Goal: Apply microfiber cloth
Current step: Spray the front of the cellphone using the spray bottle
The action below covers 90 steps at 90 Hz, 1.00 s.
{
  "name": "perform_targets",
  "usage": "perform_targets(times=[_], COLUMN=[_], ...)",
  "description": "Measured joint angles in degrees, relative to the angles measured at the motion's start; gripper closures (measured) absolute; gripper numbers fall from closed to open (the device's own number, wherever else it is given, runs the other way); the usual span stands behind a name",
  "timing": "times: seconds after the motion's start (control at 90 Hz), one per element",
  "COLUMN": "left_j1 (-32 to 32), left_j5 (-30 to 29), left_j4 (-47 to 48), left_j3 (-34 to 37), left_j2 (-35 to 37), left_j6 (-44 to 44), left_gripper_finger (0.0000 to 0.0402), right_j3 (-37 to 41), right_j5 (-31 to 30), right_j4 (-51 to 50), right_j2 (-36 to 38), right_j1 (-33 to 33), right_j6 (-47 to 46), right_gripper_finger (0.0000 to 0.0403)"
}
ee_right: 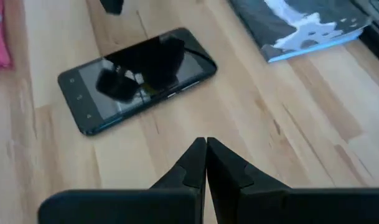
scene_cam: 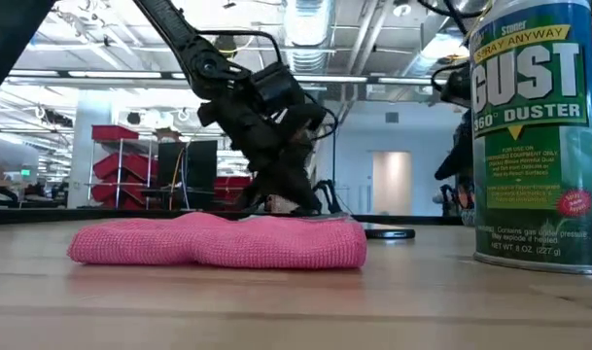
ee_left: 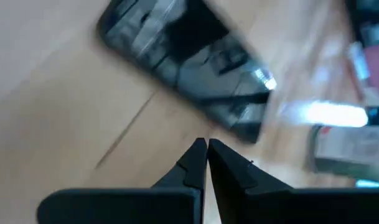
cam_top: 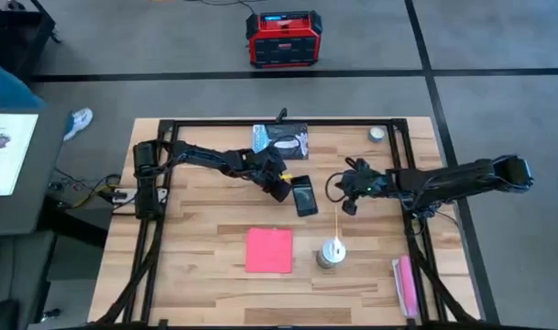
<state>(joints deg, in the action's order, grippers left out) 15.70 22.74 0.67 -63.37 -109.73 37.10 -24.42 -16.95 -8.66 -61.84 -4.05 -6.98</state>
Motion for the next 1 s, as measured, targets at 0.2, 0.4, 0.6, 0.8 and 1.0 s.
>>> perform_targets(times=[0.2,0.4,0.6,0.8,1.0], left_j1=[0.6,1.6,2.3,2.3,0.3], left_j5=[0.2,2.5,0.3,-5.3,-8.8], left_j4=[-5.0,-22.2,-40.0,-40.1,-35.5], left_j3=[2.5,11.9,23.5,33.1,37.6], left_j2=[0.0,0.8,8.0,21.8,30.4], left_j6=[-1.7,3.4,6.7,2.8,0.0], left_gripper_finger=[0.0401,0.0401,0.0401,0.0402,0.0402], right_j3=[-0.5,-0.5,-0.5,-0.5,-0.5], right_j5=[0.3,2.9,4.2,5.2,6.9], right_j4=[-0.2,-0.8,-1.2,-1.7,-1.3], right_j2=[-1.9,0.0,3.4,5.8,7.4], right_j1=[0.0,0.0,0.0,-0.2,-0.1], right_j6=[-0.9,-1.1,-1.0,-1.5,-2.9], right_gripper_finger=[0.0403,0.0403,0.0403,0.0403,0.0403])
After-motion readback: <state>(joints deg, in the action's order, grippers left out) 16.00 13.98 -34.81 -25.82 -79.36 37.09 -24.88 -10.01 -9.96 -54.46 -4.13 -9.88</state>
